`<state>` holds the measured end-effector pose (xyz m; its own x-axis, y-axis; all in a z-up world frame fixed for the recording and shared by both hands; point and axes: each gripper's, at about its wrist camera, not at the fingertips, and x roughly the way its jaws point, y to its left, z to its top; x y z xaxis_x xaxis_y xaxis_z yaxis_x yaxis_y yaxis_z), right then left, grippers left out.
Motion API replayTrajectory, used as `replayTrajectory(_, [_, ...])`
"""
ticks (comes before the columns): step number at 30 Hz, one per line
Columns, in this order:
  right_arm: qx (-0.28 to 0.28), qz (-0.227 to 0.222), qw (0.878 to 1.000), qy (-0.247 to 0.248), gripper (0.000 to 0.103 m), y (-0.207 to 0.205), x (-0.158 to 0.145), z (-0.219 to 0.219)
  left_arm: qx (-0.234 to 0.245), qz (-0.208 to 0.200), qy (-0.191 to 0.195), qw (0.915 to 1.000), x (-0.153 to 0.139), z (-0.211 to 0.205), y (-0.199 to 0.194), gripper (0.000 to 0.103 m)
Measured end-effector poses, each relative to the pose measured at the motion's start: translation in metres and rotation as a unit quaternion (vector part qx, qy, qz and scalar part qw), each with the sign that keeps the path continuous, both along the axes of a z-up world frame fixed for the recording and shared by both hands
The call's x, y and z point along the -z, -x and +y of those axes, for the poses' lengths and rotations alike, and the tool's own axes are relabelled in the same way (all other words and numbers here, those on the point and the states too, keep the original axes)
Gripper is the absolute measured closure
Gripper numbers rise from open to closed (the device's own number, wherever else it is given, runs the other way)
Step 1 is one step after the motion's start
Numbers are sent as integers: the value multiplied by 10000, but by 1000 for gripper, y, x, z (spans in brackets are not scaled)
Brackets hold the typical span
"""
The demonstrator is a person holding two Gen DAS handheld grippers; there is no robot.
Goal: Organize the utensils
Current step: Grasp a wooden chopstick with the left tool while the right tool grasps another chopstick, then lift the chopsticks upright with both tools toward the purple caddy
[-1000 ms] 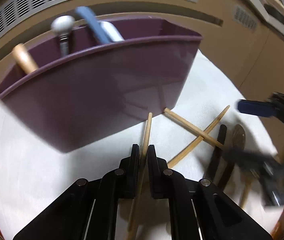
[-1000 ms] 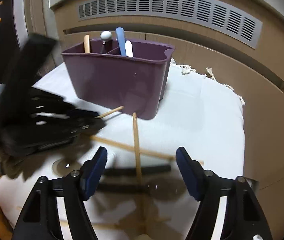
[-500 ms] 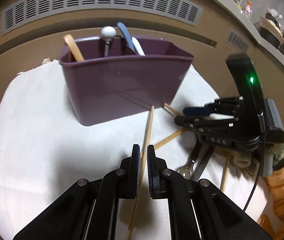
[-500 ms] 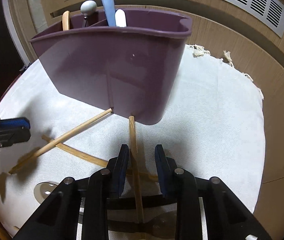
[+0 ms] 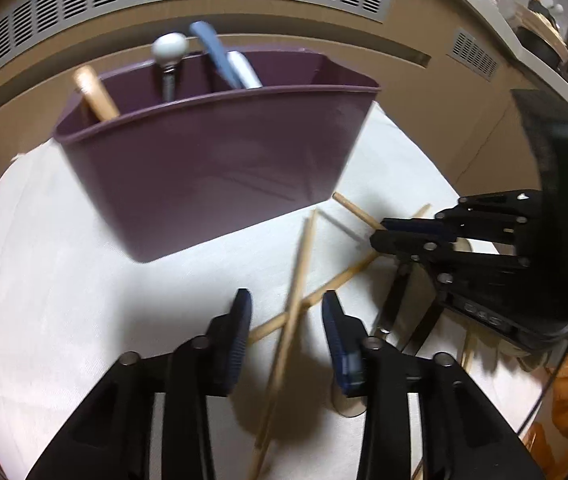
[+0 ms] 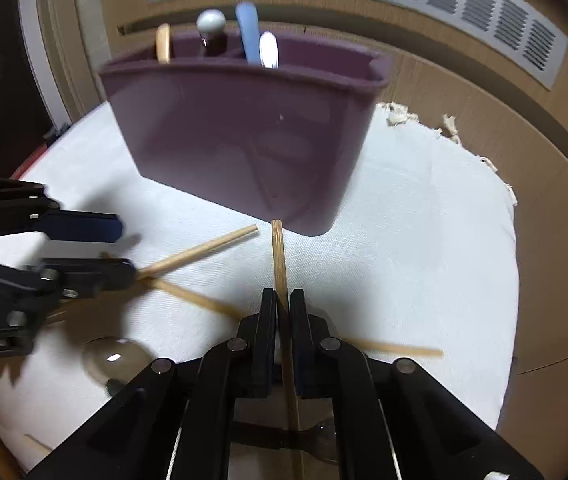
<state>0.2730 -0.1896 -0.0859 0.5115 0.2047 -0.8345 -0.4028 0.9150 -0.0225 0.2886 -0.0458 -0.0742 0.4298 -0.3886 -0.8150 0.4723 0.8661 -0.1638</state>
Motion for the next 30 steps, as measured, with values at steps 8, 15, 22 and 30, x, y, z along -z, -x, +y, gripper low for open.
replayTrajectory(8, [-15,-273,9989,-380,96,20,-27,-9,128,257,-324,9991,16,-23,-29,62])
replayTrajectory(15, [24,-326,9981,-531,96,22,-29,-15,93,700,-223,9973,21,-21,-45,67])
replayTrajectory(22, [94,-381,9976,-572,96,28,-35,-15,-34,858,-478,9952,20,-17,-57,90])
replayTrajectory(30, [18,-334,9982,-489,96,34,-38,-5,309,170,-1125,9930,18,-30,-42,91])
